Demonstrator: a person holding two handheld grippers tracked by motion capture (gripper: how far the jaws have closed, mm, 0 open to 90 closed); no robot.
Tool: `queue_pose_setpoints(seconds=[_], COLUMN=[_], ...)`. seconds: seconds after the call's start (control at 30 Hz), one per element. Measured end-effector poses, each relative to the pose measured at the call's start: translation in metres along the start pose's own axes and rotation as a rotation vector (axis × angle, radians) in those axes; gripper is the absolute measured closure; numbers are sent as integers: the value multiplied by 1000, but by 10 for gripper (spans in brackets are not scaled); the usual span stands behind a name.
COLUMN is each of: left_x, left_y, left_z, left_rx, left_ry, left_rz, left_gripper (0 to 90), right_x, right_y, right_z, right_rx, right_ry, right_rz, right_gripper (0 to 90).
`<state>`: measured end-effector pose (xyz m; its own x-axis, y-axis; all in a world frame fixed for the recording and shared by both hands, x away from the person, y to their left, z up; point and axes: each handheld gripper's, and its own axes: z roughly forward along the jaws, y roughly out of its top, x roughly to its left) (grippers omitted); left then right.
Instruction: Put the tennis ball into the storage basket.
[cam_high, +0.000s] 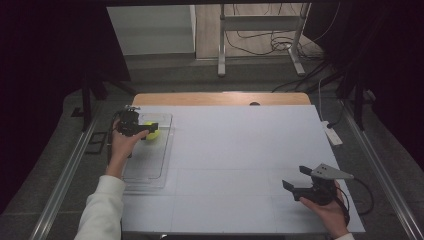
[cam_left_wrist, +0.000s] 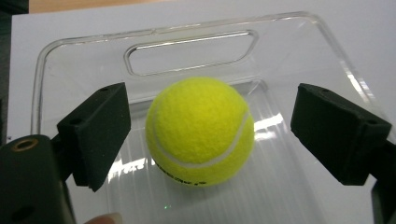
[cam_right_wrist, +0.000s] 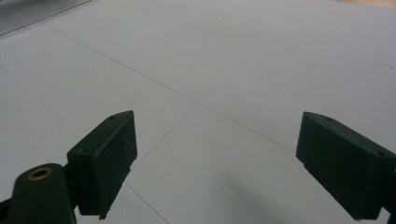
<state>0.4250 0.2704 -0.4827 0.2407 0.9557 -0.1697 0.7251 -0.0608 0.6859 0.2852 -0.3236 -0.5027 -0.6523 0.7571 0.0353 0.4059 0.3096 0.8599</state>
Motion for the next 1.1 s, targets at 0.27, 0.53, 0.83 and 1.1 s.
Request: queue_pose_setpoints(seconds=[0.27, 0.53, 0.83, 1.1], left_x=[-7, -14, -26, -45], left_y=[-6, -11, -19, -41], left_z=[-18, -31, -44, -58], left_rx=[-50, -84, -109, -126], left_ry=[-48, -104, -154, -203], left_rz=[11, 26, 63, 110], left_gripper=[143, 148, 149, 148], right_x=[-1, -2, -4, -4], right_y=[0, 0, -3, -3], right_z=[1, 1, -1, -3], right_rx=[0, -2, -4, -7], right_ry=[3, 8, 7, 11], right_rz=[0, 8, 25, 25], right_gripper=[131, 130, 131, 131])
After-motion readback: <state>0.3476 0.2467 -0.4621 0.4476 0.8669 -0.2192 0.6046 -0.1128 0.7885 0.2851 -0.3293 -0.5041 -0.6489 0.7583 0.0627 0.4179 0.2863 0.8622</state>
